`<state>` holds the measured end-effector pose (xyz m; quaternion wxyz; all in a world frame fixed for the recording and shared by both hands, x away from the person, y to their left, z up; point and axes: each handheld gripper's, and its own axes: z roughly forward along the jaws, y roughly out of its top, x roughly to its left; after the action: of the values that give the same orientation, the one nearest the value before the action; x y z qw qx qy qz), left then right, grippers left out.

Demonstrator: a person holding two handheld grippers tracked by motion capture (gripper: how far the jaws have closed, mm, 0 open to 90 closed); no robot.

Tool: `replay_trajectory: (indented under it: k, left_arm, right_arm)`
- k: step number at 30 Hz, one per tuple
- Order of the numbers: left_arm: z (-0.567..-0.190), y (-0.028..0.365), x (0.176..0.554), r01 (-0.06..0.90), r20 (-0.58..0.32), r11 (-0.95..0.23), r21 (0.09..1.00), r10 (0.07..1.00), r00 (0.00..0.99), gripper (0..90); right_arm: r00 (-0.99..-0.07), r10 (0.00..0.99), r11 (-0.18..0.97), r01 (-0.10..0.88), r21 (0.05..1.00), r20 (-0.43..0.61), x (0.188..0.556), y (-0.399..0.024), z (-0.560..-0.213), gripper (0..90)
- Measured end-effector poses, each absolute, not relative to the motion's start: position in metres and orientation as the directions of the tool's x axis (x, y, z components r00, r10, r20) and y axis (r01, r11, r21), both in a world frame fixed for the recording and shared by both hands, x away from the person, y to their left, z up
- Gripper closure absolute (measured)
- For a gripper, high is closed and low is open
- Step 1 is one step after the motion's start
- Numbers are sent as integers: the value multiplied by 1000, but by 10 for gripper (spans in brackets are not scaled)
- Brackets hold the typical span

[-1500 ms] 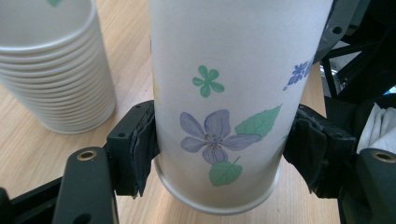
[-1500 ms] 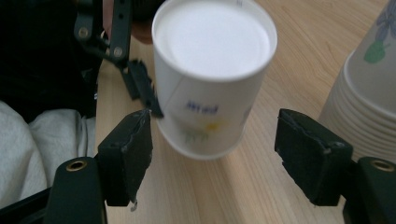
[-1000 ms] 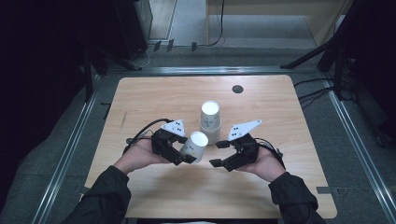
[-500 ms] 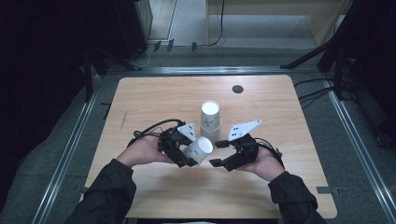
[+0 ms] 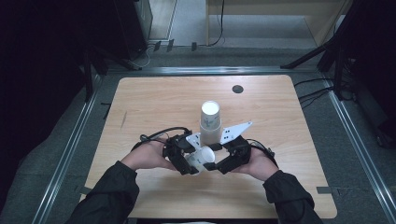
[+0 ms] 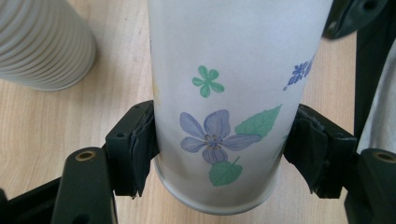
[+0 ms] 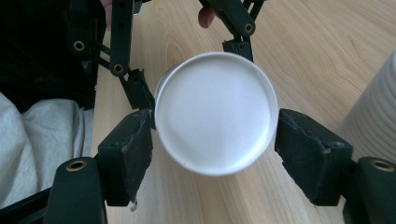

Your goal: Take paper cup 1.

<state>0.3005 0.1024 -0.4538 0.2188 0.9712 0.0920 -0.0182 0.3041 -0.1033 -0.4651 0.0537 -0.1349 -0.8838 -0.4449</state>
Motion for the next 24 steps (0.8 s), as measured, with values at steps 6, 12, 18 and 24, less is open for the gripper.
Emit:
replay_trajectory:
  k: [6,12,18,24]
  left_arm:
    - [-454,100,299,173,-74,-887,428,156,985,291]
    - [-455,102,299,176,-77,-883,435,158,984,291]
    - [-452,105,302,214,-84,-857,469,197,977,127]
    - [-448,113,302,223,-86,-818,530,209,974,127]
  right_arm:
    - [-965,166,580,264,771,205,302,-96,-466,309]
    - [-965,166,586,264,766,206,303,-95,-465,344]
    - [-966,164,580,258,772,200,304,-98,-463,346]
    - [-963,178,540,266,799,200,307,-109,-456,346]
